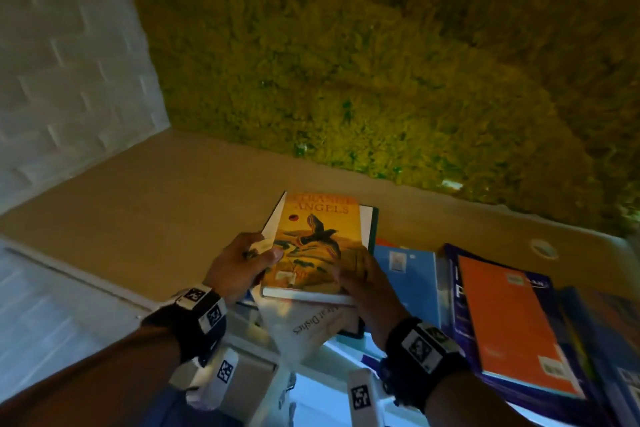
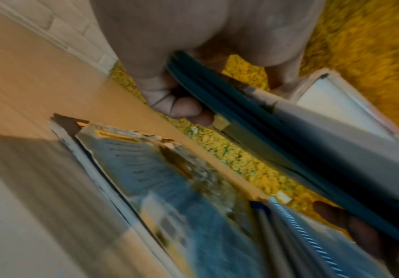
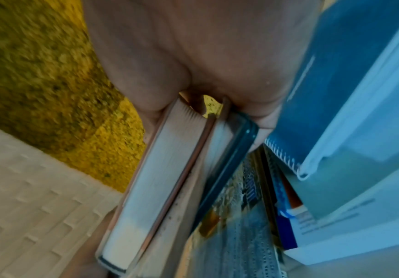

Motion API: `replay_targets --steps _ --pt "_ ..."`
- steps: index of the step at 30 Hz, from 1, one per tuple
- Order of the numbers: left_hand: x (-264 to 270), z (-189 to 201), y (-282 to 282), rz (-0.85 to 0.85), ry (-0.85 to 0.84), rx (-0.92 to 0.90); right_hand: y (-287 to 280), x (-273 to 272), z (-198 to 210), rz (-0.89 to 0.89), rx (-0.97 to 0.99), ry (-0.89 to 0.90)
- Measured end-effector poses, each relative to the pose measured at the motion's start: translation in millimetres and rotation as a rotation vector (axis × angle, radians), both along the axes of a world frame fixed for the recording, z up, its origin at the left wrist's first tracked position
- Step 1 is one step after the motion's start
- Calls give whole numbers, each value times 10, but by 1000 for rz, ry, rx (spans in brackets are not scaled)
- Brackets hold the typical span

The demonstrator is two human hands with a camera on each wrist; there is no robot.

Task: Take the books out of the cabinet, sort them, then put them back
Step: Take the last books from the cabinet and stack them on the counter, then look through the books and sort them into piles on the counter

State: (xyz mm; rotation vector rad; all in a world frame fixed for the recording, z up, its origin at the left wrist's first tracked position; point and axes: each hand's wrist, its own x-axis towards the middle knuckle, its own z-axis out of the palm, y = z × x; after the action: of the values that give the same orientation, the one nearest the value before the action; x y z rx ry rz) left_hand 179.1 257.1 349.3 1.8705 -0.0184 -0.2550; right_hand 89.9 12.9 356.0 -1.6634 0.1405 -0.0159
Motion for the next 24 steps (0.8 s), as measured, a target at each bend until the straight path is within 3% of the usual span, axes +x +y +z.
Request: replay_targets --steps 5,9,13,17,21,24 --pt "465 -211 56 -78 84 142 42 357 -295 83 19 155" --pt "666 -424 126 -14 46 447 -94 378 -185 245 -383 335" --pt "638 -370 53 -42 2 726 -342 324 -95 308 -388 369" --pt "416 -206 -187 -45 119 651 -443 342 -59 344 -194 476" --pt "364 -201 -323 -56 202 604 -358 397 -100 341 -147 481" --pt "359 -134 -387 -54 281 463 -325 426 -124 387 -154 438"
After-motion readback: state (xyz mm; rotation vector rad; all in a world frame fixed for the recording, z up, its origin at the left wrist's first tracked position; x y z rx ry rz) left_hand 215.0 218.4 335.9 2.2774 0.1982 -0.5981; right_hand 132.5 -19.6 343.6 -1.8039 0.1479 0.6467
